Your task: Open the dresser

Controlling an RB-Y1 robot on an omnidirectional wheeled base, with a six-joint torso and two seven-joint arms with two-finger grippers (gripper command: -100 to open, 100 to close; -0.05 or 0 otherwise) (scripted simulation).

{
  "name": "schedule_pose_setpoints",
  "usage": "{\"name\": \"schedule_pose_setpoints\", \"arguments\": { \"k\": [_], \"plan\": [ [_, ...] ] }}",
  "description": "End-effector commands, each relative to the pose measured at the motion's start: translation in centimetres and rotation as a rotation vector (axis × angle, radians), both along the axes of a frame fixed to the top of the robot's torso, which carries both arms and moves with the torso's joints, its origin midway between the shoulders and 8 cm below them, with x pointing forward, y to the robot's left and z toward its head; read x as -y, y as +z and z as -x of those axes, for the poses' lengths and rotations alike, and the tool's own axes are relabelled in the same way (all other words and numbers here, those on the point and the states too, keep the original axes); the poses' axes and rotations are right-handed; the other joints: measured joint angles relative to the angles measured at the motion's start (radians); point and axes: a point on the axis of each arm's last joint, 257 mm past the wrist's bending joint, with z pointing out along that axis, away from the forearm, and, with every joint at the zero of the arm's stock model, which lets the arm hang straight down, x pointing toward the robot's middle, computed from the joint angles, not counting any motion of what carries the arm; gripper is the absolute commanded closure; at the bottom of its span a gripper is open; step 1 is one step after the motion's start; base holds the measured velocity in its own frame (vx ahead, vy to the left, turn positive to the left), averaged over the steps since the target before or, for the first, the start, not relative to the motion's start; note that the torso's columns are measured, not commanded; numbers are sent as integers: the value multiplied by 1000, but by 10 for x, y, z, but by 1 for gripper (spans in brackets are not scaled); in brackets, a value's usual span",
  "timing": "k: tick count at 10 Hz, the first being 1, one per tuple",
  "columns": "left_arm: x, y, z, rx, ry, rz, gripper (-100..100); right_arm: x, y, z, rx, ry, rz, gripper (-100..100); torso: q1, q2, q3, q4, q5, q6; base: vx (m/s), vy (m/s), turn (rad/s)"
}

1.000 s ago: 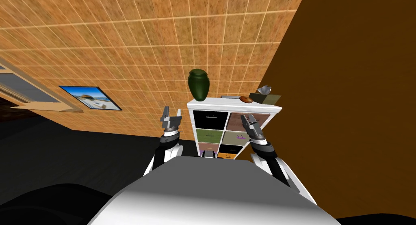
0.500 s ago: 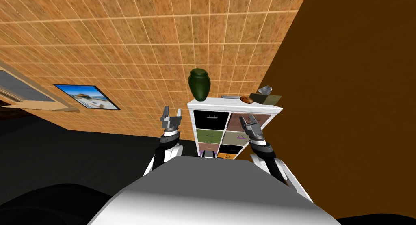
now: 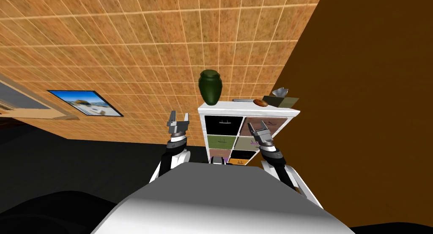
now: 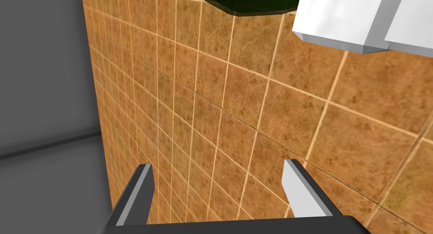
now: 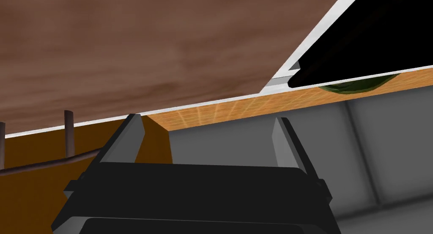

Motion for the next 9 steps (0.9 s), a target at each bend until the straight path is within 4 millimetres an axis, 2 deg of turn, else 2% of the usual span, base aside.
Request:
{"name": "schedule_pose_setpoints", "arguments": {
  "k": [1,9],
  "plan": [
    [0,0,0,0,0,0,0,2,-11,-2,-4,-55,80,-100,4,4,3,1,1,0,3,34,11],
    [0,0,0,0,0,0,0,7,-40,-8,-9,-193,323,-100,3,0,0,0,1,0,0,46,-1]
  ]
}}
